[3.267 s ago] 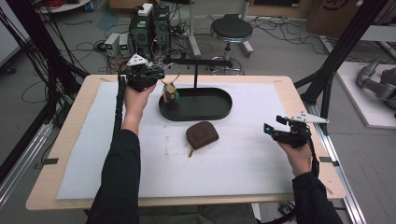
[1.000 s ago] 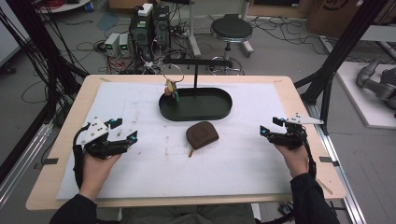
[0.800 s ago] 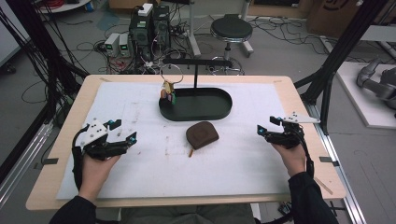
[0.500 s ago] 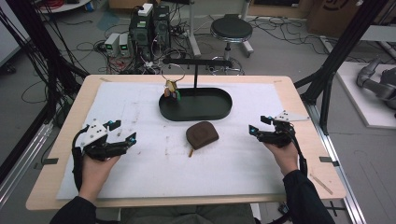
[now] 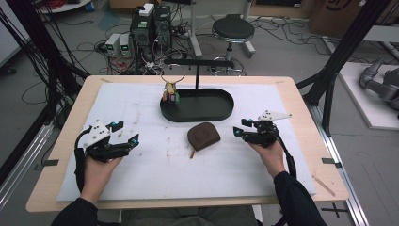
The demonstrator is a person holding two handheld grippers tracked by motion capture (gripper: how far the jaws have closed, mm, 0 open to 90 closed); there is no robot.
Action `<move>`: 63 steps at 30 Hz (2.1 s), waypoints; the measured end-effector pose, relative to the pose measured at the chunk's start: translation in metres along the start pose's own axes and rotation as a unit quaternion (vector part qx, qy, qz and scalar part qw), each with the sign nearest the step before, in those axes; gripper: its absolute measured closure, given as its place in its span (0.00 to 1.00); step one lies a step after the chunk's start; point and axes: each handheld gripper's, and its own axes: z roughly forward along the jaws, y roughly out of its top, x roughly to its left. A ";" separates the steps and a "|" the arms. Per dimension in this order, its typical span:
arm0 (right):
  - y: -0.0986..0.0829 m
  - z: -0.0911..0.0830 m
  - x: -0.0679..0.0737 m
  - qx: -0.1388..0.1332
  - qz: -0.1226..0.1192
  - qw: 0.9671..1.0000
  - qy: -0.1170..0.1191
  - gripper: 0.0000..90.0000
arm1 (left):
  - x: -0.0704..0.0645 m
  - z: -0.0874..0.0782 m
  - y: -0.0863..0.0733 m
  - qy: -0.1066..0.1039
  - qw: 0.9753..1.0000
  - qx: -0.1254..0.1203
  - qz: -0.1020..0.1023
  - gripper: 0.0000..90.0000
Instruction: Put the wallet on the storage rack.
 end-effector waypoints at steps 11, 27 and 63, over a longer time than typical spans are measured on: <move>0.002 0.032 0.017 0.051 -0.006 0.999 0.014 0.56 | -0.002 0.002 0.000 0.001 1.000 0.005 0.001 0.28; 0.008 0.069 0.019 0.110 0.062 0.991 0.032 0.58 | -0.003 0.004 -0.002 -0.006 1.000 0.010 0.000 0.28; 0.015 0.029 0.057 0.063 -0.087 0.993 0.045 1.00 | -0.053 0.073 0.019 -0.149 0.988 0.033 -0.003 0.28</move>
